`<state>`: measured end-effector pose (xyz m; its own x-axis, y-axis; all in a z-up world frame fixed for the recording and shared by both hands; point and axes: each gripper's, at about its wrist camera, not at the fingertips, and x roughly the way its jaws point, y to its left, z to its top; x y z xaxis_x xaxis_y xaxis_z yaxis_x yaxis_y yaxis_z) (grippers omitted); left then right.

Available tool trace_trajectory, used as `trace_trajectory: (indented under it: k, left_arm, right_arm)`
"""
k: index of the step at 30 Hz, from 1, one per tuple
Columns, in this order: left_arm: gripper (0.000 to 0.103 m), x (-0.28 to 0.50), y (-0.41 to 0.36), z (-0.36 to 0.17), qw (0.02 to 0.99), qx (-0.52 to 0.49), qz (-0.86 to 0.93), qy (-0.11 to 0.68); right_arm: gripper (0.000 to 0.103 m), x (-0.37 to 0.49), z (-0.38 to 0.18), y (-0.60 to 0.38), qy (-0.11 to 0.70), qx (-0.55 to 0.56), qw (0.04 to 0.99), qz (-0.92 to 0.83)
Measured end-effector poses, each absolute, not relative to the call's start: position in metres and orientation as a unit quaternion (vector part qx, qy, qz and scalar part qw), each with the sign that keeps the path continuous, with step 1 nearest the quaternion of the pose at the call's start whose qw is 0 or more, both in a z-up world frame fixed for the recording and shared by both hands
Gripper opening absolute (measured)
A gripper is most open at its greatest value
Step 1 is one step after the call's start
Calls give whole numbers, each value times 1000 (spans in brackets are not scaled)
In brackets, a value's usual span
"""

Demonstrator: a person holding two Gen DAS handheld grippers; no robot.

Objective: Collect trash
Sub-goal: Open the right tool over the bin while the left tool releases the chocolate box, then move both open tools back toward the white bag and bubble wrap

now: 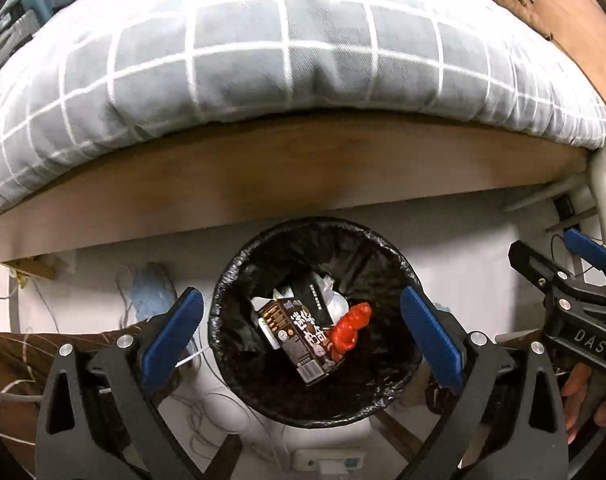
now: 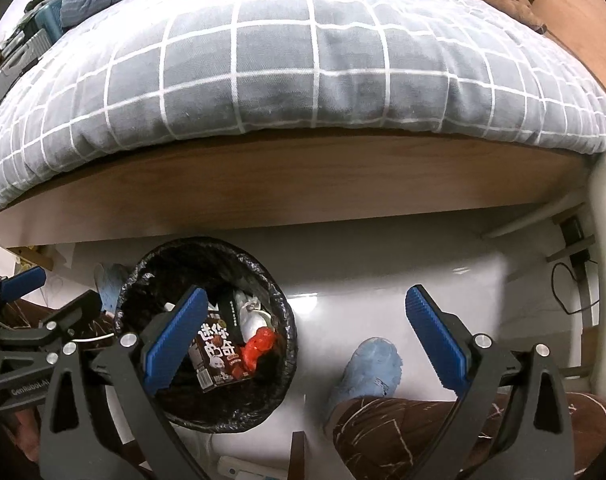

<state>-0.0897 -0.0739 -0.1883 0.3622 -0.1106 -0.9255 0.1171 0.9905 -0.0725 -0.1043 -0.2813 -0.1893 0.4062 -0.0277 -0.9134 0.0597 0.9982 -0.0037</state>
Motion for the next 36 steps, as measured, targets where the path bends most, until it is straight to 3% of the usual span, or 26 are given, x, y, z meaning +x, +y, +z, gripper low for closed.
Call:
trace_trajectory:
  k: [21,36]
  left_arm:
    - [97,-69,-60,-77,876,3,-46,480]
    - [97,-12,-45,-3,903,5,-22,429]
  right_arm:
    - [95,-90,-83,-273,462,-1,887,-2]
    - [95,-30,-16,-260,418,-16,908,18]
